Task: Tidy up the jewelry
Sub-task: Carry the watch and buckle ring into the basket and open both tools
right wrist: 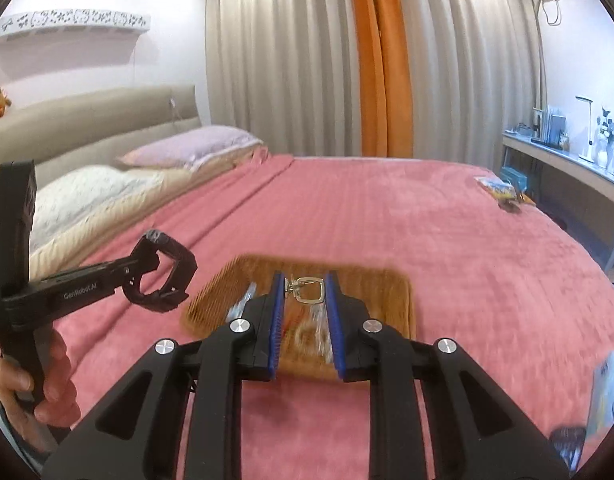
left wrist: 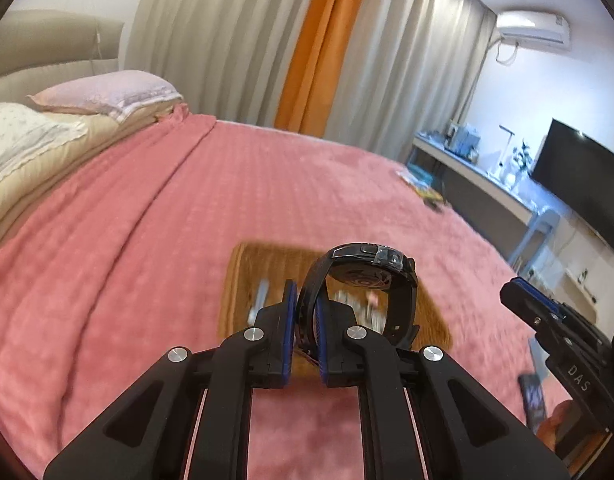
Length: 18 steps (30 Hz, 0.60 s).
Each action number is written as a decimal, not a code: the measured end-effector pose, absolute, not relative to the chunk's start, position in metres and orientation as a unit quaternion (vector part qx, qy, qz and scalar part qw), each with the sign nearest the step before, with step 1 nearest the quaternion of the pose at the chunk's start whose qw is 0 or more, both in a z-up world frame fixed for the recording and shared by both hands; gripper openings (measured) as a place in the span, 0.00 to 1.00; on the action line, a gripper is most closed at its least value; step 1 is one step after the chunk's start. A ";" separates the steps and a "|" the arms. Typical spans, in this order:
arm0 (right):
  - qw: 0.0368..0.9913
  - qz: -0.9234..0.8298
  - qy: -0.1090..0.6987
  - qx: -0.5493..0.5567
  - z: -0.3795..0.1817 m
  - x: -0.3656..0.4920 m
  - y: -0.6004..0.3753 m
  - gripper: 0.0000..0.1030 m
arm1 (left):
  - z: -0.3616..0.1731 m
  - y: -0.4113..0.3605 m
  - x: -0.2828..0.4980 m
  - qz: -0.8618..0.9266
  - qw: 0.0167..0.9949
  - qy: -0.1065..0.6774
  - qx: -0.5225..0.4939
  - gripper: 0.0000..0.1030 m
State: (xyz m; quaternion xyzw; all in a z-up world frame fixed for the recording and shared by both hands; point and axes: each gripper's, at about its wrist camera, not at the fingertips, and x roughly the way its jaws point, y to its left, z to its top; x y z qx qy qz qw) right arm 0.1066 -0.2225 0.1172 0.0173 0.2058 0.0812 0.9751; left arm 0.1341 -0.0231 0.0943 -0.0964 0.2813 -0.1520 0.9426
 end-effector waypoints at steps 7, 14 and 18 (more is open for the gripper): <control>0.962 0.084 0.256 0.043 0.093 0.195 -0.233 0.17 | 0.072 -0.039 0.200 -0.129 0.942 0.291 -0.105 0.07; 0.929 0.101 0.348 0.076 0.032 0.254 -0.240 0.17 | 0.013 -0.048 0.245 -0.108 0.926 0.348 -0.099 0.07; 0.915 0.092 0.384 0.081 0.010 0.270 -0.241 0.17 | -0.002 -0.055 0.253 -0.106 0.918 0.372 -0.083 0.10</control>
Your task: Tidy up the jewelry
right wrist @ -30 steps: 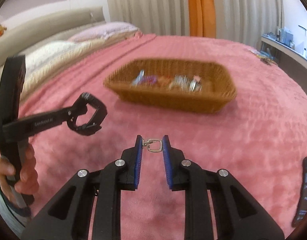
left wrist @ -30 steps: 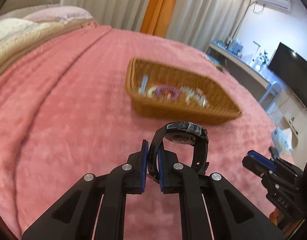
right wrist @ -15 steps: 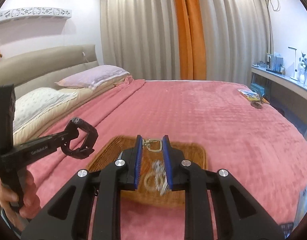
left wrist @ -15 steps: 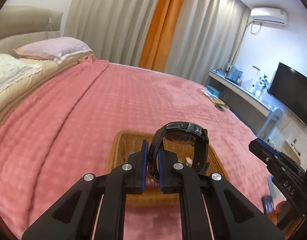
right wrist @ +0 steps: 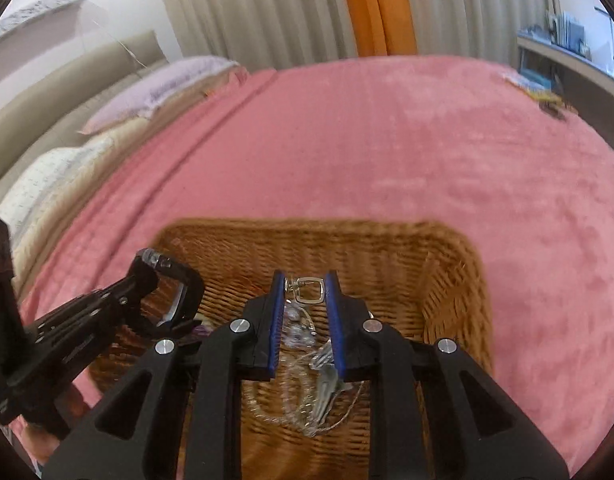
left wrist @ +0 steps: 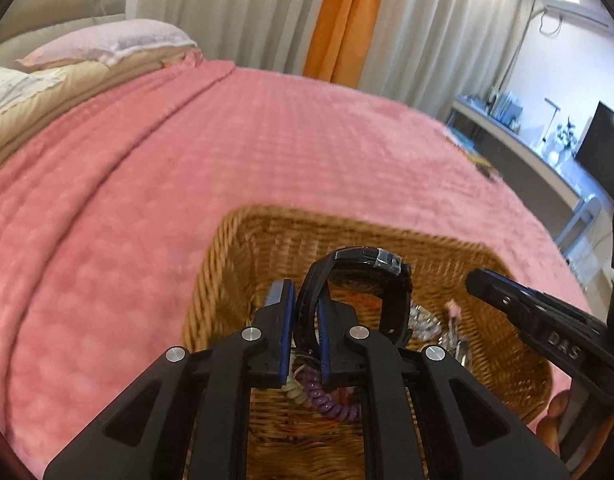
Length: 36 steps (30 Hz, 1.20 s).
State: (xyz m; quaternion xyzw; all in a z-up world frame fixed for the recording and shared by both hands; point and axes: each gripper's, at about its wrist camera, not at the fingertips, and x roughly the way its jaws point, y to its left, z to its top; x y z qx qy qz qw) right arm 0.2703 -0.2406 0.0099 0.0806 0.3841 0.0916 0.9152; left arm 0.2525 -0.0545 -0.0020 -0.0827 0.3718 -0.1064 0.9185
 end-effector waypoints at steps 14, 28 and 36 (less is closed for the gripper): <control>0.919 0.107 0.365 0.103 0.036 0.247 -0.241 0.49 | 0.017 -0.053 0.235 -0.134 0.926 0.345 -0.075 0.31; 0.976 0.109 0.183 0.048 0.125 0.069 -0.226 0.65 | 0.125 -0.030 0.071 -0.094 0.985 0.145 -0.018 0.83; 0.987 0.054 0.151 0.024 0.074 0.008 -0.229 0.68 | 0.094 -0.030 0.003 -0.033 0.993 0.109 0.030 0.93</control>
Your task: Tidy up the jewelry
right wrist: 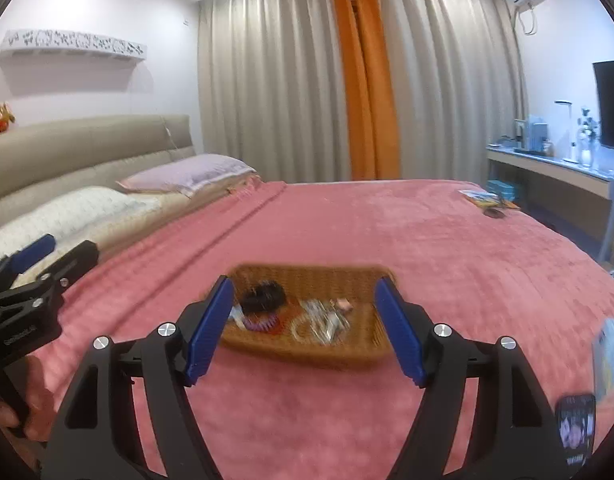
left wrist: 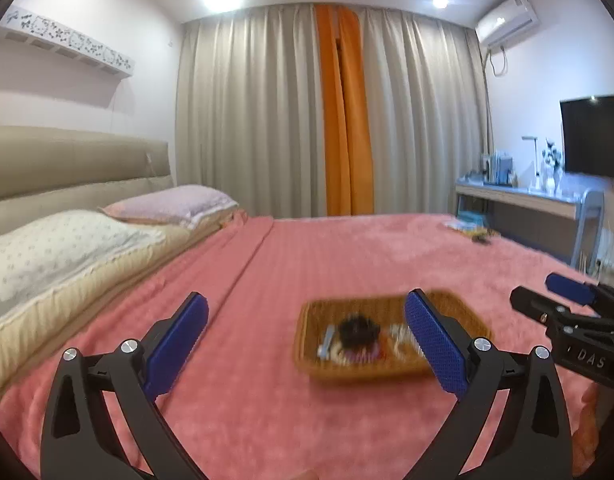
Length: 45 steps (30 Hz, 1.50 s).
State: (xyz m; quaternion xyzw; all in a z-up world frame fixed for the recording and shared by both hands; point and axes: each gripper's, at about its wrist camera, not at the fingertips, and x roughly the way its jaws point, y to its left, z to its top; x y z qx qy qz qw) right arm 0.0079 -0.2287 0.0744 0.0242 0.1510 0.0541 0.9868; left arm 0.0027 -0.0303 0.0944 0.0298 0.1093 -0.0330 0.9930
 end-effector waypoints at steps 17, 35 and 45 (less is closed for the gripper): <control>0.978 0.026 0.209 0.010 -0.004 0.029 -0.219 0.68 | 0.001 -0.023 0.013 -0.018 0.983 0.183 0.026 0.93; 0.974 0.016 0.227 0.015 -0.012 0.036 -0.224 0.72 | -0.014 -0.023 0.031 -0.052 0.970 0.238 0.010 0.93; 0.975 0.022 0.221 0.017 -0.011 0.032 -0.225 0.73 | -0.012 -0.022 0.029 -0.052 0.971 0.234 0.009 0.93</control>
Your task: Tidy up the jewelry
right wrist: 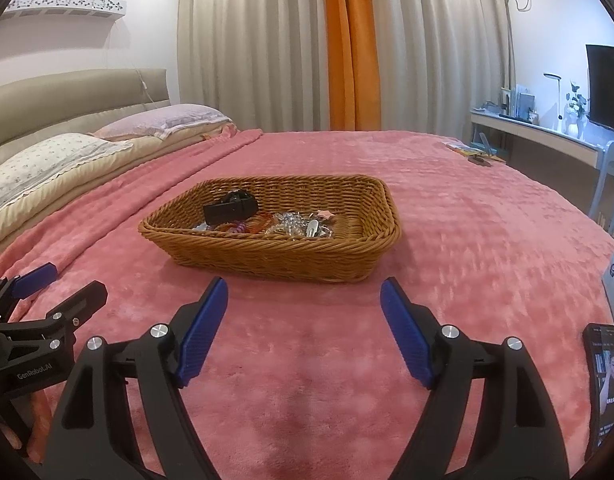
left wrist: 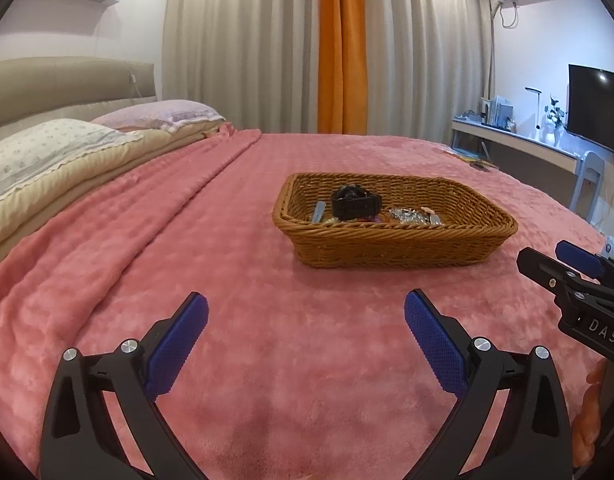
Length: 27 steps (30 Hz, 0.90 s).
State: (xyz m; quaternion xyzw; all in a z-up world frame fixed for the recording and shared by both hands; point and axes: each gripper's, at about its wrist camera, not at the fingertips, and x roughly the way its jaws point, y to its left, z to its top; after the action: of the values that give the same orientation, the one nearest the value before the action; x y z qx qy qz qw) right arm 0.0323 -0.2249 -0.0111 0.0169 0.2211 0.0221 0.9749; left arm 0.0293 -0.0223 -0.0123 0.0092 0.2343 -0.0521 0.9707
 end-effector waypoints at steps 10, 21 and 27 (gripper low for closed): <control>0.976 0.024 0.217 0.020 -0.010 0.030 -0.225 0.73 | -0.012 -0.023 0.029 -0.052 0.971 0.233 0.010 0.93; 0.976 0.024 0.217 0.020 -0.009 0.030 -0.224 0.73 | -0.011 -0.023 0.028 -0.051 0.971 0.232 0.010 0.93; 0.976 0.024 0.217 0.020 -0.010 0.030 -0.224 0.73 | -0.011 -0.024 0.028 -0.051 0.972 0.231 0.010 0.93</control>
State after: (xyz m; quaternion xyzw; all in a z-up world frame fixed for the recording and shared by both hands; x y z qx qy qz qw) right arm 0.0302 -0.2243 -0.0095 0.0200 0.2174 0.0236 0.9756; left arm 0.0284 -0.0236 -0.0107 0.0103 0.2309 -0.0509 0.9716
